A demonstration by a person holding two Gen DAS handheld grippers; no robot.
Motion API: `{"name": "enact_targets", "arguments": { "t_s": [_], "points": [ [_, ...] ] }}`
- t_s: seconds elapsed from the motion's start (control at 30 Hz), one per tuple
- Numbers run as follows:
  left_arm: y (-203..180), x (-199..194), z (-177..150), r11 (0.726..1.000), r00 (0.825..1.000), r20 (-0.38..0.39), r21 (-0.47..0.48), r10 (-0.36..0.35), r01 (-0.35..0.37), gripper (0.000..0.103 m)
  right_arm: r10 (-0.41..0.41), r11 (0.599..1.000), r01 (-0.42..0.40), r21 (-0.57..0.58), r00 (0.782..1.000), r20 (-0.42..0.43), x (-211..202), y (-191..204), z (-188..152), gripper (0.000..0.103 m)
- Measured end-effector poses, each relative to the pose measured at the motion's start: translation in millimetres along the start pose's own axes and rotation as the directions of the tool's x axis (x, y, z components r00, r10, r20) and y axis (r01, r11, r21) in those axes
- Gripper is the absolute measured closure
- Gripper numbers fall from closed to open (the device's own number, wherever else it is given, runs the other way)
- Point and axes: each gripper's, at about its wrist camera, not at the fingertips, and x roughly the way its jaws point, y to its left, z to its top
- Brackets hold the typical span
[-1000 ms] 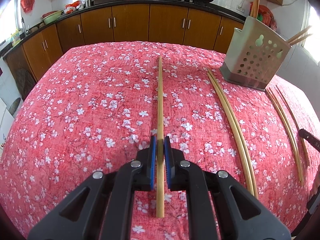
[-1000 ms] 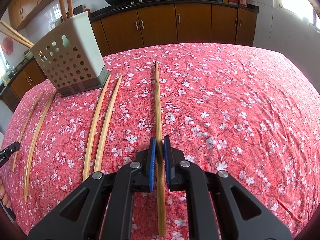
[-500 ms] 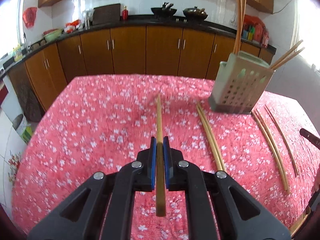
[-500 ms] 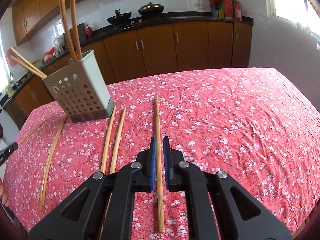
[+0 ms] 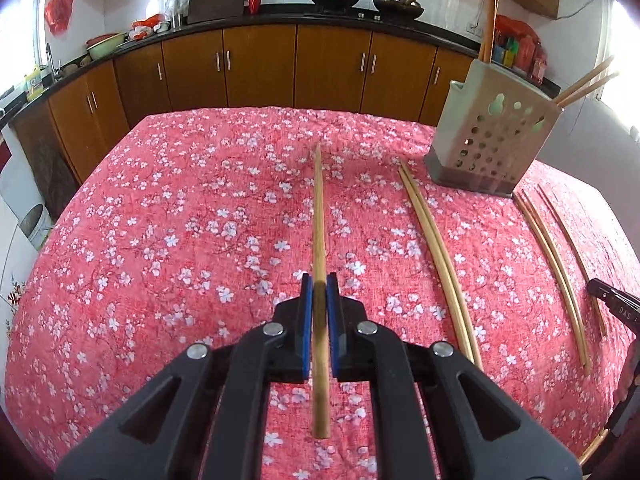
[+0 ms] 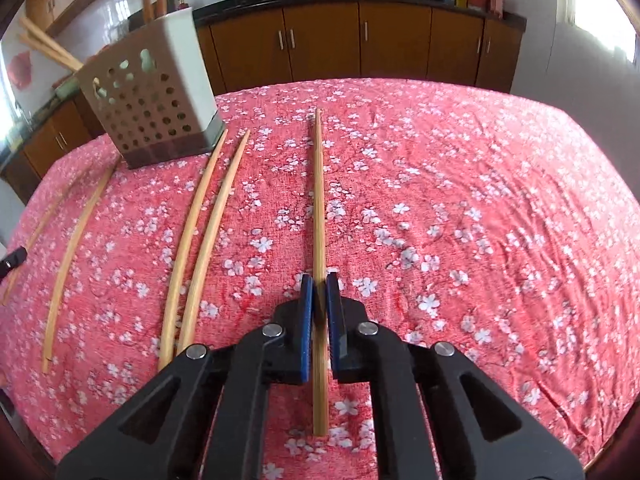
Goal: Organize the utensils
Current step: 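Raise the left tool's chopstick over the holder while the right tool carries its own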
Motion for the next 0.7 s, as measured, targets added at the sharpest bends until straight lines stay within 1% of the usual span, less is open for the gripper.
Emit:
{"name": "enact_targets", "arguments": {
  "t_s": [0.1, 0.2, 0.27, 0.33, 0.43, 0.47, 0.53, 0.7],
  "points": [
    [-2, -11, 5, 1.000, 0.999, 0.033, 0.005, -0.001, 0.001, 0.095, -0.004, 1.000, 0.004, 0.009, 0.999, 0.032, -6, -2, 5, 0.095],
    [0, -23, 13, 1.000, 0.998, 0.070, 0.003, -0.002, 0.002, 0.095, 0.002, 1.000, -0.005, 0.025, 0.997, 0.082, -22, -4, 9, 0.095],
    [0, -33, 18, 1.000, 0.995, 0.097, -0.003, -0.005, 0.005, 0.095, 0.006, 0.999, -0.011, 0.034, 0.991, 0.131, -36, -6, 14, 0.095],
    [0, -44, 24, 1.000, 0.991, 0.133, -0.010, -0.009, 0.011, 0.095, 0.016, 0.999, -0.025, 0.044, 0.982, 0.190, -54, -7, 20, 0.095],
    [-1, -62, 36, 0.999, 0.981, 0.193, -0.023, -0.021, 0.026, 0.095, 0.024, 0.998, -0.040, 0.057, 0.965, 0.261, -74, -9, 30, 0.095],
    [-1, -67, 39, 0.999, 0.977, 0.210, -0.027, -0.026, 0.032, 0.095, 0.024, 0.997, -0.045, 0.063, 0.956, 0.292, -83, -9, 33, 0.095],
    [0, -79, 47, 0.998, 0.967, 0.251, -0.035, -0.037, 0.047, 0.095, 0.026, 0.996, -0.052, 0.072, 0.944, 0.328, -94, -12, 37, 0.095],
    [-4, -99, 64, 0.998, 0.948, 0.314, -0.023, -0.046, 0.056, 0.095, 0.028, 0.994, -0.066, 0.088, 0.928, 0.373, -104, -12, 48, 0.095]
  ]
}}
